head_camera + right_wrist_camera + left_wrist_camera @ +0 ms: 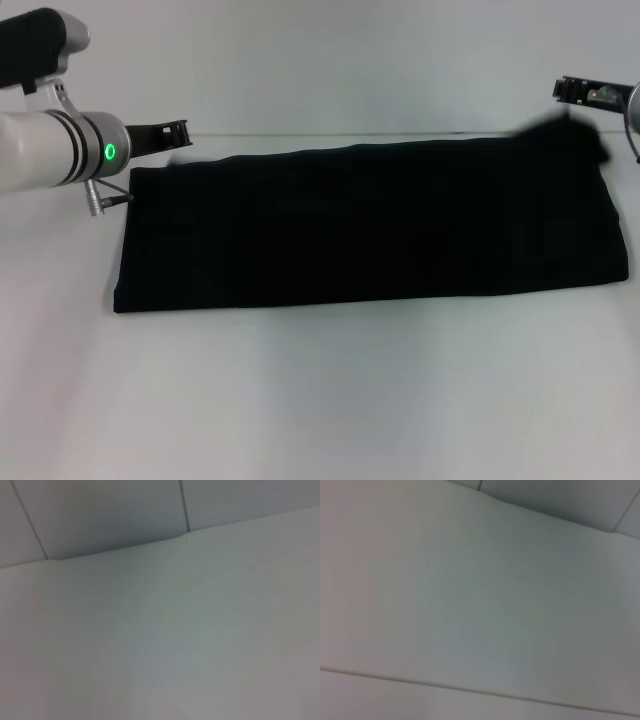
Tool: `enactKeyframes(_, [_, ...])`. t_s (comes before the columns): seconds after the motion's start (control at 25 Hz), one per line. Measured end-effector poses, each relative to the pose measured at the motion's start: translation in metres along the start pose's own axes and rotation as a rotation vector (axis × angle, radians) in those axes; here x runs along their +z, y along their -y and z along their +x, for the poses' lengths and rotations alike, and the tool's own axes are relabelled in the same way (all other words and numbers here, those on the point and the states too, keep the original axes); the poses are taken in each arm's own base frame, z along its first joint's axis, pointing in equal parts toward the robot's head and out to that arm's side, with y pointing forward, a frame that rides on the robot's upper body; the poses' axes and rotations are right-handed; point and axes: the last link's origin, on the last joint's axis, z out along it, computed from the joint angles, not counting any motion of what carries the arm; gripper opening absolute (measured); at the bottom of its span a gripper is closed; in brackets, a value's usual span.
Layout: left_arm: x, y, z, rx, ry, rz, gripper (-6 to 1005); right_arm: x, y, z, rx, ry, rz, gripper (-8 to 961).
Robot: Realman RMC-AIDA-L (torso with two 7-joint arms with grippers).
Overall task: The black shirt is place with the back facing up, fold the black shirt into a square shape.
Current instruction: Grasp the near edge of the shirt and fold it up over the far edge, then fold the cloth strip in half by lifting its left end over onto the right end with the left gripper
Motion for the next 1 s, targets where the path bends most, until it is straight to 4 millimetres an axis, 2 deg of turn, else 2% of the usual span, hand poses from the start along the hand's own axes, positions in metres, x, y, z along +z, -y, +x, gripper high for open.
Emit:
enactKeyframes(0.08, [-0.003, -0.002, 0.004, -0.023, 0.02, -0.031, 77, -0.002, 0.002, -0.007, 0.01, -0.007, -0.024, 81])
enactKeyframes(0.12, [-0.006, -0.005, 0.007, -0.045, 0.037, -0.056, 118, -0.003, 0.003, -0.012, 0.022, -0.011, -0.036, 90])
enactKeyframes(0.24, [-0.016, -0.008, 0.015, -0.095, 0.077, -0.113, 243, -0.008, 0.009, -0.023, 0.063, -0.037, -0.072, 319])
enactKeyframes(0.4, [-0.033, -0.005, 0.017, -0.169, 0.15, -0.204, 356, -0.02, 0.014, -0.03, 0.121, -0.102, -0.158, 449])
enactKeyframes(0.48, [-0.045, 0.007, 0.011, -0.246, 0.19, -0.269, 404, -0.03, 0.019, -0.029, 0.149, -0.127, -0.206, 491])
enactKeyframes(0.56, [-0.052, 0.014, 0.006, -0.292, 0.205, -0.307, 451, -0.042, 0.028, -0.024, 0.184, -0.138, -0.263, 510])
enactKeyframes(0.6, [-0.069, 0.032, -0.008, -0.414, 0.21, -0.407, 475, -0.049, 0.032, -0.019, 0.2, -0.135, -0.292, 520])
enactKeyframes(0.72, [-0.088, 0.053, -0.027, -0.544, 0.194, -0.491, 547, -0.067, 0.042, 0.002, 0.252, -0.105, -0.39, 568])
enactKeyframes(0.84, [-0.104, 0.07, -0.051, -0.64, 0.205, -0.529, 689, -0.084, 0.052, 0.027, 0.315, -0.03, -0.472, 625])
enactKeyframes(1.0, [-0.116, 0.081, -0.083, -0.735, 0.248, -0.534, 683, -0.104, 0.061, 0.061, 0.402, 0.049, -0.54, 702])
